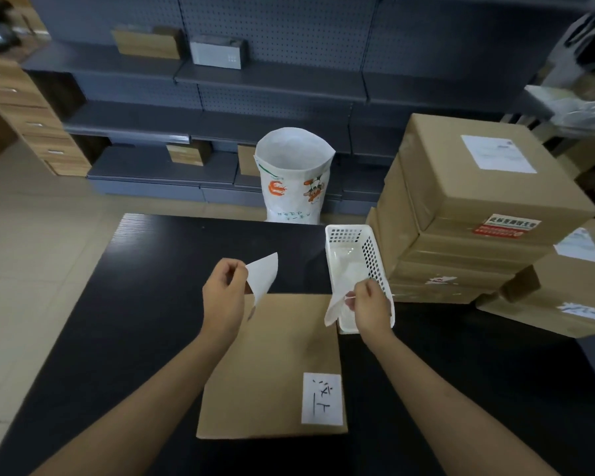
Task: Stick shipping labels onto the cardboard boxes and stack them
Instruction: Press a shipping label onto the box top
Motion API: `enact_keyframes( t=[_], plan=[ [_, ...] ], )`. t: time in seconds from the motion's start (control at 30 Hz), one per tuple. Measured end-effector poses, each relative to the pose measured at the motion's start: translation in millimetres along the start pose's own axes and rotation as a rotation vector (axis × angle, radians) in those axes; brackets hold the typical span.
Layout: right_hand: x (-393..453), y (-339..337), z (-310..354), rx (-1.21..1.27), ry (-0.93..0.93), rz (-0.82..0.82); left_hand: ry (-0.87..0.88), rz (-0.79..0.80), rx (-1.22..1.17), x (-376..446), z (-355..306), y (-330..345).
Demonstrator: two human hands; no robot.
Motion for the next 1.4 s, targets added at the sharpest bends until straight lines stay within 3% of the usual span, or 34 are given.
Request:
enact_keyframes(
  t=[0.2, 0.33, 0.43, 0.53, 0.67, 1.1, 1.17, 1.3, 1.4],
  plan=[
    [88.7, -15.0, 25.9, -0.35, -0.163, 0.206, -0.078, -0.028, 0.122, -4.9, -2.9, 38.5],
    [125.1, -14.0, 19.5, -0.84, -0.126, 0.427, -0.108, -0.106, 0.158, -10.9, -9.7, 55.0],
    [126.2, -11.2, 3.0, -1.057, -0.14, 0.593, -0.143, -0.108, 0.125, -22.0, -16.6, 65.4],
    [122.3, -5.6, 1.3, -1.261, -0.351, 0.526, -0.144, -0.088, 0.185, -29.1, -24.1, 70.0],
    [122.5, -3.6, 10.0, -1.317, -0.546, 0.361, -0.155, -0.076, 0.185, -31.4, -30.2, 72.0],
    [98.0, 0.5, 17.2, -1.082, -0.405, 0.22, -0.137, 0.011, 0.241, -34.8, -27.1, 69.6],
    [86.5, 6.3, 22.6, -0.891, -0.222, 0.286, -0.134, 0.023, 0.24, -34.6, -26.1, 68.1],
    [52.2, 27.2, 44.4, -0.373, 0.204, 0.633, -0.094, 0.069, 0.241, -32.8, -20.9, 60.6],
    [29.1, 42.2, 52.9, -0.224, 0.27, 0.781, -0.025, 0.131, 0.224, -30.2, -15.7, 51.7]
  ],
)
Point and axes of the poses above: each hand's wrist, its own x-axis towards the middle knuckle, its own y-axis out of the palm, z = x × y, the point moved 2 cm from there along x, towards the middle knuckle, and after that the axes turned 4 degrees about -y, right-handed, at the moved point
